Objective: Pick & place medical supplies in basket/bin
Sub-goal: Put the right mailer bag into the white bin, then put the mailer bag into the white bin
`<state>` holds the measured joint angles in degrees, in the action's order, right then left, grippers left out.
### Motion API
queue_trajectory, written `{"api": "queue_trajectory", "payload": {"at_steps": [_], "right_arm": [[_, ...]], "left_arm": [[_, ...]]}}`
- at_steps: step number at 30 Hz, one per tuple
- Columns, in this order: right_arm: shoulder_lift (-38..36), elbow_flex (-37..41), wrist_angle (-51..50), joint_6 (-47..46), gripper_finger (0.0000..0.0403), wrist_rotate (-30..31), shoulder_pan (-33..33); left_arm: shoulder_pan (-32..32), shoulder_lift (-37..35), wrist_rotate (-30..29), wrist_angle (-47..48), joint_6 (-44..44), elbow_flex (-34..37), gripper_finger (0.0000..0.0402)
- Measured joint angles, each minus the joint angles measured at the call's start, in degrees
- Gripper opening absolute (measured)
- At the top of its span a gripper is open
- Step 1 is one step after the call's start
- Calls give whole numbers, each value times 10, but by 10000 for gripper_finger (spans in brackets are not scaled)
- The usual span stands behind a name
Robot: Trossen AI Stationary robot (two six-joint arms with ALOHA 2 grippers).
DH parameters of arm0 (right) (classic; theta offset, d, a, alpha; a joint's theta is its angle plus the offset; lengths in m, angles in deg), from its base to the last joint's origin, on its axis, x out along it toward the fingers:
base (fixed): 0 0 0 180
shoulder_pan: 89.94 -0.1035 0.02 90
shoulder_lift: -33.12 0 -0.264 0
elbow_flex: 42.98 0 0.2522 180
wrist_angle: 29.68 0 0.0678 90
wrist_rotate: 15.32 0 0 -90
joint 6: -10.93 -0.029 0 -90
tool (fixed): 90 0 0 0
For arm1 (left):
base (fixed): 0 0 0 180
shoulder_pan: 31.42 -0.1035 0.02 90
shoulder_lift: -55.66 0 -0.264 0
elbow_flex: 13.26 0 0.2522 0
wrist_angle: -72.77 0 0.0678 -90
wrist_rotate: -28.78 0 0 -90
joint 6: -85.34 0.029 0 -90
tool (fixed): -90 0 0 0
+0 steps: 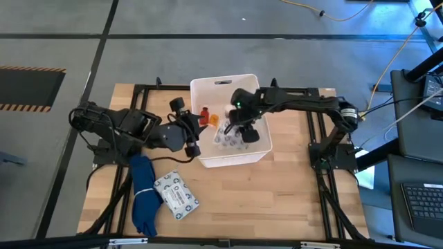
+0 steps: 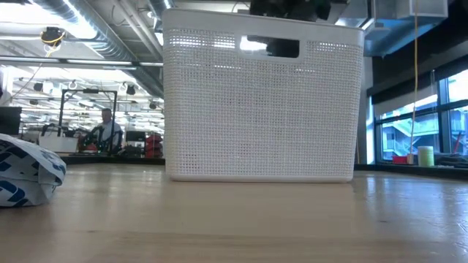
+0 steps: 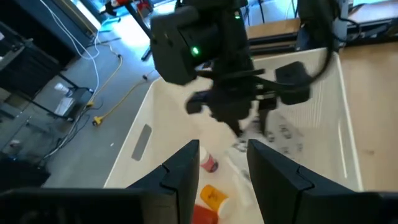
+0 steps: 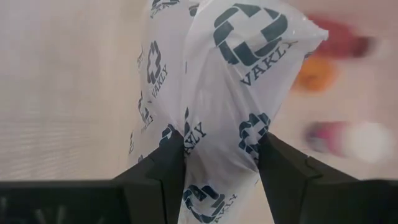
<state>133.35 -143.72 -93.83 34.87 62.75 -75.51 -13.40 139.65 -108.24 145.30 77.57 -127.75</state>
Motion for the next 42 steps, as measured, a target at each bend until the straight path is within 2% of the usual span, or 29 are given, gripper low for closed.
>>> {"api": "queue_trajectory", "payload": {"at_steps": [4,10,15,20,25,32,37,42], "right_arm": [[27,0,-10,7,167,-43,0],[68,0,-12,17,167,-49,0],[94,0,-22,17,167,-81,-9],[101,0,-21,19,175,-81,-21],[101,0,-22,19,200,-82,-24],[101,0,-23,19,278,-82,-24],[97,-4,-27,16,324,-26,-24],[95,-55,-57,0,337,43,-24]], "left_arm": [[-14,0,8,12,0,0,130],[-29,0,24,29,0,0,130],[-34,0,42,30,0,0,130],[-36,0,45,33,0,0,130],[-36,0,45,34,0,0,130],[-36,0,45,42,0,0,130],[-36,0,45,42,0,0,130],[-36,0,45,44,0,0,130]]}}
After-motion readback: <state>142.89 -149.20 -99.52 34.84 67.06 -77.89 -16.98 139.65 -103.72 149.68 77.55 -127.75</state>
